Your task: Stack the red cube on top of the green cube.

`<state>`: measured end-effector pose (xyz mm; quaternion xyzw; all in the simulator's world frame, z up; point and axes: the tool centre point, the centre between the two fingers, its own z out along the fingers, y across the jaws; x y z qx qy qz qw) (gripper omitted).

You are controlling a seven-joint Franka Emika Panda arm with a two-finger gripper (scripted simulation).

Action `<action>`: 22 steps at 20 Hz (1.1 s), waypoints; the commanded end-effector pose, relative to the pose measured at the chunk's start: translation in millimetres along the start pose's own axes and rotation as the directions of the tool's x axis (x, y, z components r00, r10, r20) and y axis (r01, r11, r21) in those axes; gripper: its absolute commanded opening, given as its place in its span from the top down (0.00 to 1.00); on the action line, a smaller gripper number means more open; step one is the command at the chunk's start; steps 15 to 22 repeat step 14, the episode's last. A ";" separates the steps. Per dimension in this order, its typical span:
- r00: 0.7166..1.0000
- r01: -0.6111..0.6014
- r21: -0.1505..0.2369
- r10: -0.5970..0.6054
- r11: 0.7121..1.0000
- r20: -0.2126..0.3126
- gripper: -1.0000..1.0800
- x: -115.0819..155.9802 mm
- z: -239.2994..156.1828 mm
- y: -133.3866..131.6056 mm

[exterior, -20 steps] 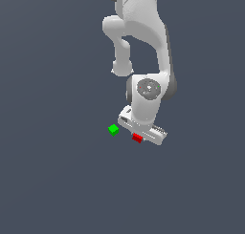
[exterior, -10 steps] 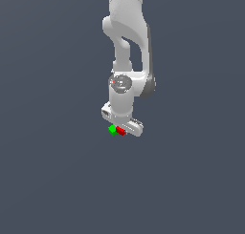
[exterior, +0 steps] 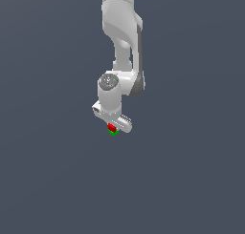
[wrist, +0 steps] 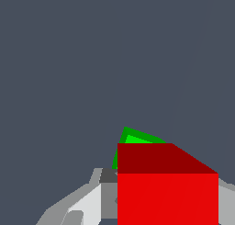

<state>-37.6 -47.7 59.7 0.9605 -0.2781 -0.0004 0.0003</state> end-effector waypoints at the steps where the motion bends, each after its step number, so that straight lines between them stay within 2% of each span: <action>1: 1.000 0.002 0.001 -0.002 1.000 -0.001 1.00 0.5 0.3 1.9; 4: 1.000 0.002 0.001 -0.002 1.000 -0.001 1.00 0.9 0.0 0.0; 5: 1.000 0.002 0.001 -0.002 1.000 -0.001 0.04 0.9 0.0 0.0; 22: 1.000 0.002 0.001 -0.002 1.000 -0.001 0.04 0.9 0.0 0.0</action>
